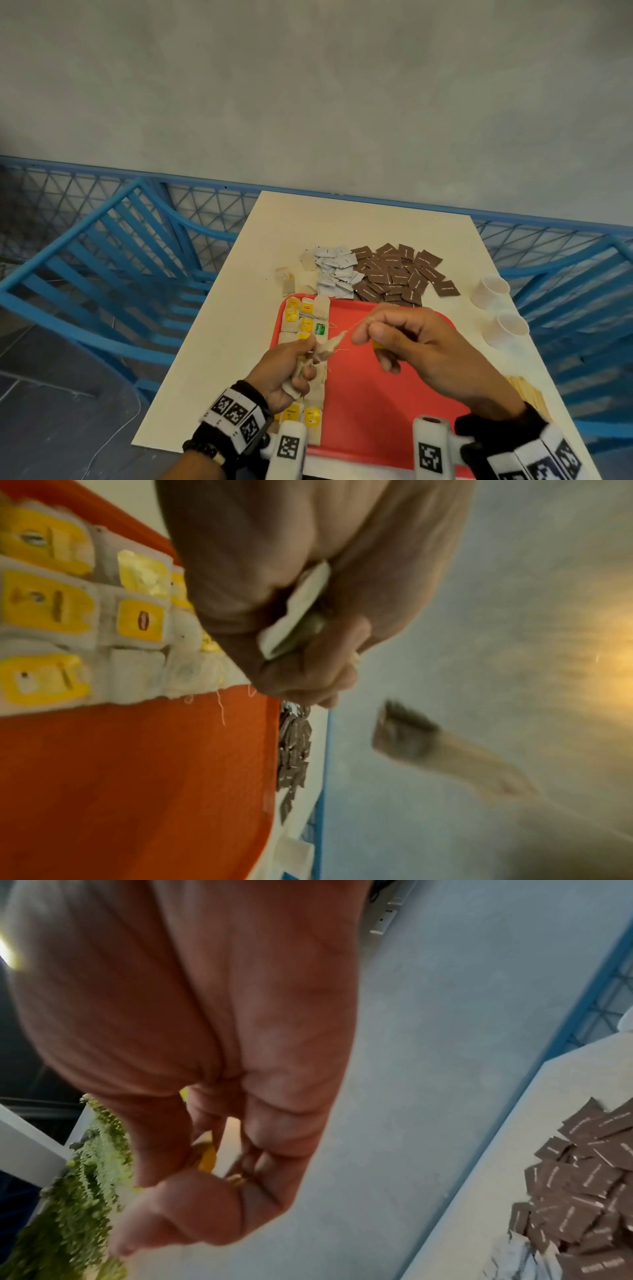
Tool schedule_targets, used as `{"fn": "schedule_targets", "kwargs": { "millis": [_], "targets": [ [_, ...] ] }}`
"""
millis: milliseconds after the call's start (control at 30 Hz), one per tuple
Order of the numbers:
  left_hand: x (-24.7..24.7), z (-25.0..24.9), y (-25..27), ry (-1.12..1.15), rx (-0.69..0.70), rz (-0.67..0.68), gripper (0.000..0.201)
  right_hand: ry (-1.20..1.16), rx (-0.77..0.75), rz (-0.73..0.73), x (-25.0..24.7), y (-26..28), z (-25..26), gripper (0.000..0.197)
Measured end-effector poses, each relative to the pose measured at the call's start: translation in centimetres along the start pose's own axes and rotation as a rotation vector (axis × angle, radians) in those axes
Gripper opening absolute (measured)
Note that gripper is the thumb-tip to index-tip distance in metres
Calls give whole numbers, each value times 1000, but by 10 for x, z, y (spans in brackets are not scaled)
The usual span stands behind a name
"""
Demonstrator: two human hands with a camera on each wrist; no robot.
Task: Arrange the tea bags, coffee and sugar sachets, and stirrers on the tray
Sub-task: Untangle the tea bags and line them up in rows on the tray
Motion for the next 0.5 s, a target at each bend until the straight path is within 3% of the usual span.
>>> {"fn": "schedule_targets", "kwargs": {
  "millis": [133,233,333,500],
  "targets": [
    [8,-17,14,-352,260,-27,32,38,49,43,-14,3,2,26],
    [39,-36,41,-635,483,189,40,89,92,12,-24,4,5,20],
    [75,-40,62,-931,604,368,56,70,61,-15,-28,2,15,21],
    [93,-41,60,-950,734,320,45,1,45,-118,-34,-2,24,25]
  ]
}}
Point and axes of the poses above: each hand's wrist, its own y-axis away from the middle knuckle, its own x-axis out of the palm, z = x × y, the point moved 5 cm from there along -y, towards the middle knuckle, and after that the axes turned 4 degrees about -z, right-handed, at the moved point
